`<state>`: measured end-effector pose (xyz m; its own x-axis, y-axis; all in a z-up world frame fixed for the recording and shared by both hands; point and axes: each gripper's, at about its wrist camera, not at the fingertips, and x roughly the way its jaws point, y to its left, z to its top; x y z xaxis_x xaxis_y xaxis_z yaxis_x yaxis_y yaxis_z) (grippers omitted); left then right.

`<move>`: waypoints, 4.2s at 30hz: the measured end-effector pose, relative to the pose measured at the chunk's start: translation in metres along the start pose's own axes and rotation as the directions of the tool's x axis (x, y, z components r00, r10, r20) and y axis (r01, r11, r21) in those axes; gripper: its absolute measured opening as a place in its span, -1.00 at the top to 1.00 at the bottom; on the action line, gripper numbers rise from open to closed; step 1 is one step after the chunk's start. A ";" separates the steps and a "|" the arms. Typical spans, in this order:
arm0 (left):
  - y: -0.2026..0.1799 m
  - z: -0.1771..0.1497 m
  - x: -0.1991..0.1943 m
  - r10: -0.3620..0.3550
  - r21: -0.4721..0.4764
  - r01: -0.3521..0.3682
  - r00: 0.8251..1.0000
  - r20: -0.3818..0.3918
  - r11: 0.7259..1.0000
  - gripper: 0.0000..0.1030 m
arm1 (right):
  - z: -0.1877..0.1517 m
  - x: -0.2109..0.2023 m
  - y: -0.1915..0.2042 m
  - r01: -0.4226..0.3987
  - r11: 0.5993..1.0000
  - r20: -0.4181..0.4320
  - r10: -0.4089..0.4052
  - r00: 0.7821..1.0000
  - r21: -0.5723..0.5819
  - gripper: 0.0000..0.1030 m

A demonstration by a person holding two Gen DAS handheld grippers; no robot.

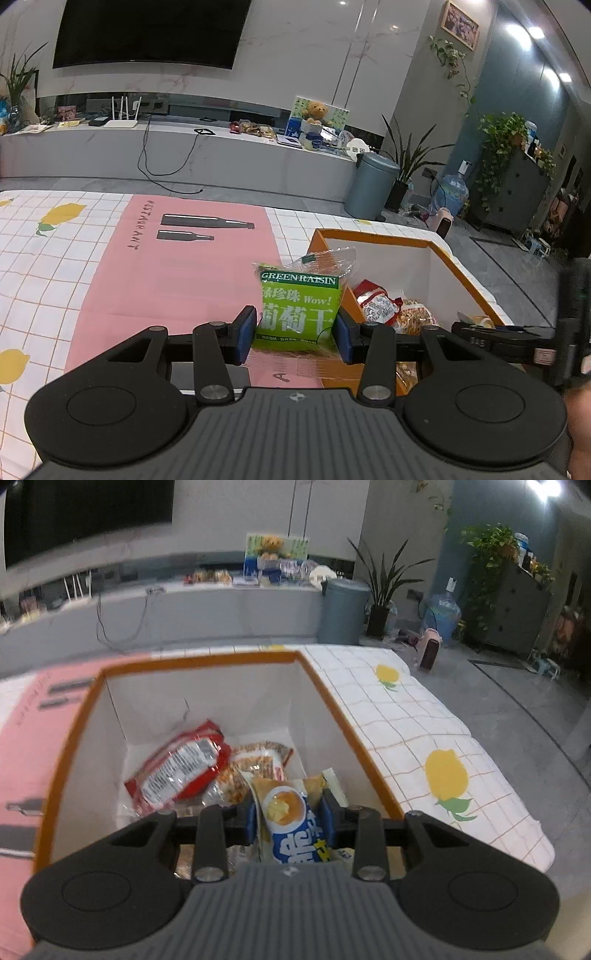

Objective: Organize snacks
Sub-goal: 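Carry the bread packet into the box and release it with the right tool, then lower the green raisin packet into the box and open the left tool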

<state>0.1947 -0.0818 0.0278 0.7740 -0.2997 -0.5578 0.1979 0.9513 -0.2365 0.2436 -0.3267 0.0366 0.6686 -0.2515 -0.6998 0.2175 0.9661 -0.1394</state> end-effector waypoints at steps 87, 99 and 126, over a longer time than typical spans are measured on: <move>-0.106 0.027 0.088 -0.002 0.082 0.010 0.996 -0.091 0.997 0.07 | -0.006 -0.054 -0.109 -0.288 0.881 0.158 0.245 0.956 0.376 0.94; -0.152 0.042 0.161 -0.060 0.076 0.076 0.980 -0.191 0.994 0.08 | -0.010 -0.055 -0.119 -0.295 0.862 0.172 0.244 0.954 0.413 0.94; -0.162 0.037 0.172 0.008 0.133 0.019 0.980 -0.198 0.991 -0.55 | -0.006 -0.046 -0.088 -0.075 0.970 0.063 0.062 0.996 0.231 0.89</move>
<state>0.3177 -0.2851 -0.0007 0.6411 -0.3007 -0.7061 0.2908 0.9466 -0.1390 0.1898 -0.4003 0.0770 0.7246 -0.1946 -0.6611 0.3249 0.9425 0.0786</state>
